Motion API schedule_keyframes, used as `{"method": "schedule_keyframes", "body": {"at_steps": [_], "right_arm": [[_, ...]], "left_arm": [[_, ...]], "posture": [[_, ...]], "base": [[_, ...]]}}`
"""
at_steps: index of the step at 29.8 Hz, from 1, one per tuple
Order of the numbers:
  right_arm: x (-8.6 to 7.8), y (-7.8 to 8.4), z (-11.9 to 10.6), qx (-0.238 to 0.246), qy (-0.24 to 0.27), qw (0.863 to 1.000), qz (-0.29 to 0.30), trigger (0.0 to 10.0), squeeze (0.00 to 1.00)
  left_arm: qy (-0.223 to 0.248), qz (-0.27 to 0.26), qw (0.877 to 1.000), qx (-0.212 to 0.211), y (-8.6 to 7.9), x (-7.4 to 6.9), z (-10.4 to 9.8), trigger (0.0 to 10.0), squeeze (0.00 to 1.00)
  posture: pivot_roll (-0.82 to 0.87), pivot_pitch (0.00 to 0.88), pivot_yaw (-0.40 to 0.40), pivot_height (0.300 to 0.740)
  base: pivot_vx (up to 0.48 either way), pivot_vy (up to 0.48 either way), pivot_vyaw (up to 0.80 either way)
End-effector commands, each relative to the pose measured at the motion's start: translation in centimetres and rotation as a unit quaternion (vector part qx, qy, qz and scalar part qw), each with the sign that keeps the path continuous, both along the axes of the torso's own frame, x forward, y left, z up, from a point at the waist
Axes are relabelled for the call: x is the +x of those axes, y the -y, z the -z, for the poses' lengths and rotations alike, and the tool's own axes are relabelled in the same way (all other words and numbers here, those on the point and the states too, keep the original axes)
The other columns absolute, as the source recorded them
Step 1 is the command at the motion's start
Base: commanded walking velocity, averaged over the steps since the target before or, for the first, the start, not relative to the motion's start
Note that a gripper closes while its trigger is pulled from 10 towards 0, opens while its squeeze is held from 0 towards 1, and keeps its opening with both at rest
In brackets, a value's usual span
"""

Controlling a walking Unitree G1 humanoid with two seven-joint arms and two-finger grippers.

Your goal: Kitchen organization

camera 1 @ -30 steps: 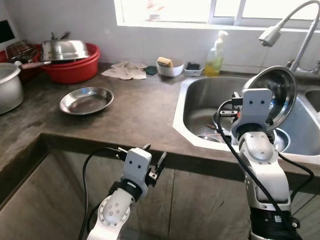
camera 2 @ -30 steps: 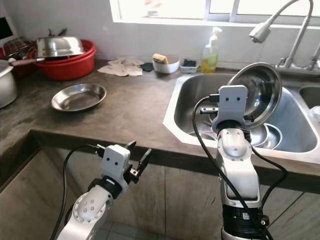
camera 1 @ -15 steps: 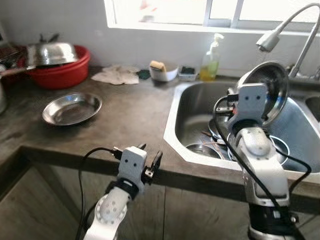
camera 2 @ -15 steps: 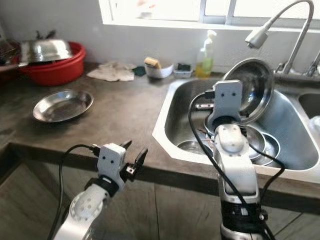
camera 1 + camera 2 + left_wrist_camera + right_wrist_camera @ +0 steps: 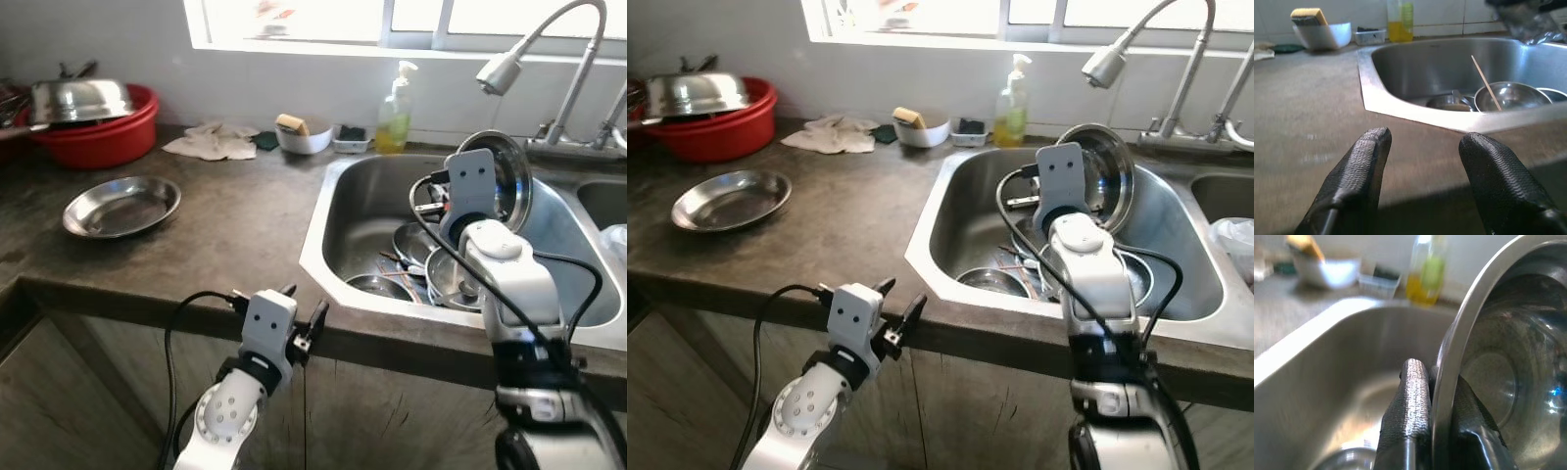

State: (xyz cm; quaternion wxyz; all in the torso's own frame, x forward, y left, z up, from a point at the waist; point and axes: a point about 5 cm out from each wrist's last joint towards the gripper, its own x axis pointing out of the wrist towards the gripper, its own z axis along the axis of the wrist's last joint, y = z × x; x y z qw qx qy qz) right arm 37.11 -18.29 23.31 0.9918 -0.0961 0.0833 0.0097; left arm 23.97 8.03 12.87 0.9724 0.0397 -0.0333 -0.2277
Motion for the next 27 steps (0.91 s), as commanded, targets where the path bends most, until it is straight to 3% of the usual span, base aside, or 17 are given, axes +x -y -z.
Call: {"method": "schedule_keyframes", "body": {"at_steps": [1, 5, 8, 16, 17, 18, 21, 27], "right_arm": [[0.6, 0.2, 0.5, -0.006, -0.035, 0.999, -0.014, 10.0, 0.0], [1.4, 0.5, 0.7, 0.006, -0.056, 0.998, -0.021, 10.0, 0.0], [2.3, 0.7, 2.5, 0.016, -0.117, 0.992, -0.043, 10.0, 0.0], [2.6, 0.1, 3.9, 0.015, -0.154, 0.985, -0.072, 10.0, 0.0], [2.6, 0.0, 4.0, 0.011, -0.157, 0.984, -0.079, 10.0, 0.12], [2.7, -0.1, 4.3, 0.009, -0.164, 0.982, -0.092, 10.0, 1.0], [2.8, 0.1, 4.6, 0.009, -0.165, 0.982, -0.092, 10.0, 1.0], [3.1, 0.6, 3.4, 0.034, -0.12, 0.989, -0.076, 10.0, 1.0]], "left_arm": [[0.004, -0.001, 1.0, 0.0, 0.1, -0.3, -0.4, 10.0, 0.0], [0.003, 0.0, 1.0, 0.0, 0.1, -0.6, -0.5, 10.0, 0.0], [-0.004, 0.0, 1.0, 0.001, 0.0, -1.1, -0.3, 10.0, 0.0], [-0.011, -0.001, 1.0, 0.004, -0.1, -1.9, -0.3, 10.0, 0.0], [-0.012, -0.001, 1.0, 0.004, -0.1, -2.0, -0.3, 10.0, 0.0], [-0.014, 0.0, 1.0, 0.004, -0.1, -2.1, -0.3, 10.0, 0.0], [-0.015, 0.0, 1.0, 0.004, 0.0, -2.1, -0.3, 10.0, 0.0], [-0.014, -0.001, 1.0, 0.005, -0.1, -1.9, -0.3, 10.0, 0.0]], "posture": [[0.03, 0.091, -0.041, 0.74], [0.04, 0.103, -0.045, 0.74], [0.04, 0.115, -0.049, 0.74], [0.06, 0.135, -0.055, 0.74], [0.06, 0.134, -0.054, 0.74], [0.06, 0.133, -0.054, 0.74], [0.06, 0.131, -0.055, 0.74], [0.06, 0.115, -0.05, 0.74]], "base": [[0.0, 0.0, 0.0], [0.0, 0.0, 0.0], [0.0, 0.0, 0.0], [0.0, 0.0, 0.0], [0.0, 0.0, 0.0], [0.0, 0.0, 0.0], [0.0, 0.0, 0.0], [0.0, 0.0, 0.0]]}}
